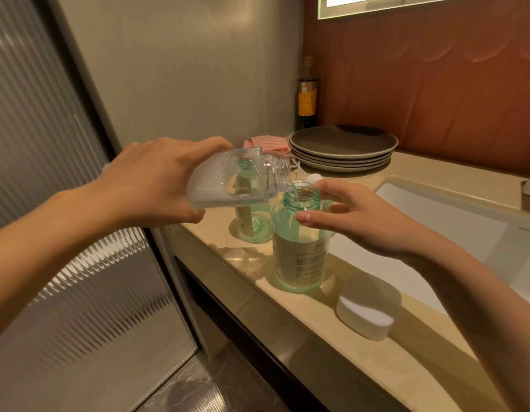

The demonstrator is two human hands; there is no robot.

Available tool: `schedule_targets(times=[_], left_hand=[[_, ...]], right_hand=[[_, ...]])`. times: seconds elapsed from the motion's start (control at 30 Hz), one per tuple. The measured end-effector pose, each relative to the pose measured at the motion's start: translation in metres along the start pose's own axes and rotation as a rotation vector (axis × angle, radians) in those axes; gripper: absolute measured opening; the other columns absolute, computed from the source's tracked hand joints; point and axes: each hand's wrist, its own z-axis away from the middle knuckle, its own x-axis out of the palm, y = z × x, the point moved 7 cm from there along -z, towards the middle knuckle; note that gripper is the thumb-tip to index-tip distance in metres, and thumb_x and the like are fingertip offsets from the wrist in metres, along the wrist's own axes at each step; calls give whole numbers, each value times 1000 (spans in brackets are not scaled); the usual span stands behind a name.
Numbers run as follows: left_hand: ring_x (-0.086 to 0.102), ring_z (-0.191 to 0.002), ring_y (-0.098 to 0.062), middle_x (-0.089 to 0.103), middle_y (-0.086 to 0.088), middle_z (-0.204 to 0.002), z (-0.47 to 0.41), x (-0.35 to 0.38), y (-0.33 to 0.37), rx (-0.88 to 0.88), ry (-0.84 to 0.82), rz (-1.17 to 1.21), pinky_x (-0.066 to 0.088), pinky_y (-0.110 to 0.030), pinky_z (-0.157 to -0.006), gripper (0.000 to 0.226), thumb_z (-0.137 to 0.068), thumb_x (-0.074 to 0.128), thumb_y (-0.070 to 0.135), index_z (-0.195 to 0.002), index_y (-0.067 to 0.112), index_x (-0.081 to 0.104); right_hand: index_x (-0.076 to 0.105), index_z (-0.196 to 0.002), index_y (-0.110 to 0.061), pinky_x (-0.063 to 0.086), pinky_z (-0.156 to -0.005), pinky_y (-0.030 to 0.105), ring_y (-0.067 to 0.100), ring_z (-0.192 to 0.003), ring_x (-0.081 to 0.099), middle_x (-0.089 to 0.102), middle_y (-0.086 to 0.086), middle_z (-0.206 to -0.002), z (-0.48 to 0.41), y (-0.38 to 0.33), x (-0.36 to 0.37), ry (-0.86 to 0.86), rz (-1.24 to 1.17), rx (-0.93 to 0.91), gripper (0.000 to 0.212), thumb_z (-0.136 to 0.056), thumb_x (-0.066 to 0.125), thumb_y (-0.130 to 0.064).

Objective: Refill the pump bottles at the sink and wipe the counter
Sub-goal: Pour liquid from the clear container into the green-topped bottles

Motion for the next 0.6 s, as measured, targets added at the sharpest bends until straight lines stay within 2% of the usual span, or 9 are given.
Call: schedule_targets(times=[0.43, 0.6], left_hand=[[55, -76, -20, 65, 7, -97, 0, -1, 1, 10, 5, -10, 40, -30, -59, 78, -60, 78, 27, -121, 44, 33], [60, -81, -25, 66, 8, -99, 0, -3, 2, 15, 14, -17, 43, -33, -60, 77, -59, 77, 27, -119, 46, 31]], right_hand=[[62, -113, -21, 46, -97, 43, 9, -111, 56, 64, -7, -114, 0, 0, 0, -2, 6, -14, 54, -69, 64, -53], [63, -111, -21, 46, -97, 44, 10, -110, 57, 65, -7, -112, 0, -1, 0, 1, -7, -20, 52, -69, 65, -51]])
